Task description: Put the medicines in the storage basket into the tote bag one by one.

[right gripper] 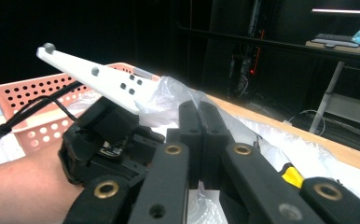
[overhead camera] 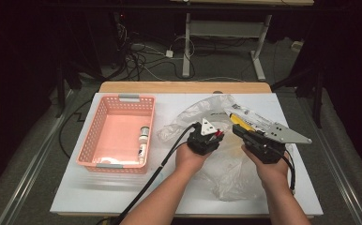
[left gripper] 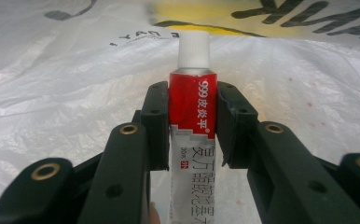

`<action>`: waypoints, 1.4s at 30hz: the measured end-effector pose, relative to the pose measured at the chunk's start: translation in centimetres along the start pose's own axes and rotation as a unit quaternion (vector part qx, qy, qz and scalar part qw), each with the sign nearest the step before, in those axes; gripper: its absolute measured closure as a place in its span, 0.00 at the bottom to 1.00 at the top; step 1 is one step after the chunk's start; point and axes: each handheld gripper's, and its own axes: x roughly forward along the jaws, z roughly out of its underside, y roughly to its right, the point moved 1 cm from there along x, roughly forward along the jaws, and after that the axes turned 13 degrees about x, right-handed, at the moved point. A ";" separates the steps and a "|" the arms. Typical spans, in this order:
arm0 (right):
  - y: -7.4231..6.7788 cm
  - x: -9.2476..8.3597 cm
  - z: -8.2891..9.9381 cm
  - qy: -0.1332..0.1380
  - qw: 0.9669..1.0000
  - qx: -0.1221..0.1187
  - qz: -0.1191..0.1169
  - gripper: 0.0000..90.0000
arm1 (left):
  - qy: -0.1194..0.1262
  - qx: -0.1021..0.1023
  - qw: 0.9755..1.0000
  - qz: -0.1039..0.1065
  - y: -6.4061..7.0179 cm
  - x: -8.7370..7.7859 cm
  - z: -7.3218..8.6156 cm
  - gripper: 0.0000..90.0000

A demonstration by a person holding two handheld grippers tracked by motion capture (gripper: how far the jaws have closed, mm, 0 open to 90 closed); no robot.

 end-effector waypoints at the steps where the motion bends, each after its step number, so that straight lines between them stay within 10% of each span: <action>1: 0.0 0.0 0.0 0.000 1.000 0.000 0.000 1.00 | -0.002 0.000 1.000 -0.001 -0.1 0.2 0.0 0.74; 16: 0.4 -0.1 -0.1 0.003 1.000 0.004 0.002 1.00 | -0.008 -0.017 1.000 0.011 -0.1 1.1 -0.7 0.58; 42: 0.3 -0.1 0.4 -0.009 1.000 0.001 0.004 1.00 | 0.002 -0.025 0.997 0.073 2.5 -6.0 3.7 0.18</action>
